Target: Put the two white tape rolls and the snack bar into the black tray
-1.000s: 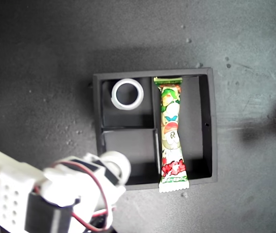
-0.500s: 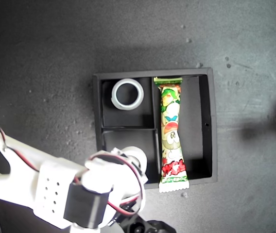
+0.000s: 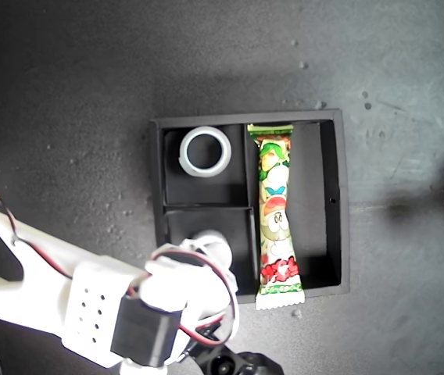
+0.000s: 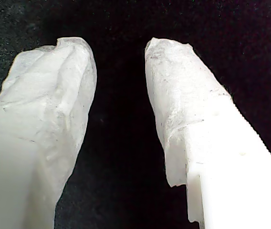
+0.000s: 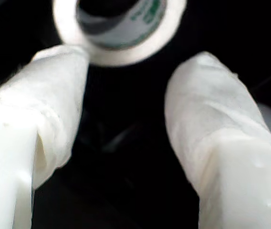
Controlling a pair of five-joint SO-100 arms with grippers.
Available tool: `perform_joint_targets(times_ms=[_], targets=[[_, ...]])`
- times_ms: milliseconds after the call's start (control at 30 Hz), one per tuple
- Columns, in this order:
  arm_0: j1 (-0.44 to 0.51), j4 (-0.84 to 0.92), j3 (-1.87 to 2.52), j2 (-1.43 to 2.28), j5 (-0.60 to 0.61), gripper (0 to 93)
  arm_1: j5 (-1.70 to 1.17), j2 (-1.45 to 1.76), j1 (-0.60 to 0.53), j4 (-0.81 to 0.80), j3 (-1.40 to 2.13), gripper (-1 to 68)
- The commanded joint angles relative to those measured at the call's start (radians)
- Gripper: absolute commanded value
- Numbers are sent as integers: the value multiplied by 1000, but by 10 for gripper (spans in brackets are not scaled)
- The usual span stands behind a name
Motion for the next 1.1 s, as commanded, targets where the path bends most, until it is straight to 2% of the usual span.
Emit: perform_joint_targets(times_ms=[0,133,367,533,733,867,1067], targets=[[23,18,-43,78,5,141,5,5,8,2,12,68],[18,18,89,225,-5,131,5,5,8,2,12,68],[-14,18,569,719,-18,44,5,5,15,2,12,68],[-87,-5,1063,1163,-120,1,5,5,34,2,12,68],[-150,-161,1678,1709,-178,0,5,5,37,2,12,68],[-158,-337,2054,2022,-179,0,5,5,37,2,12,68],[-161,-457,2289,2086,-206,0,5,5,41,2,12,68]])
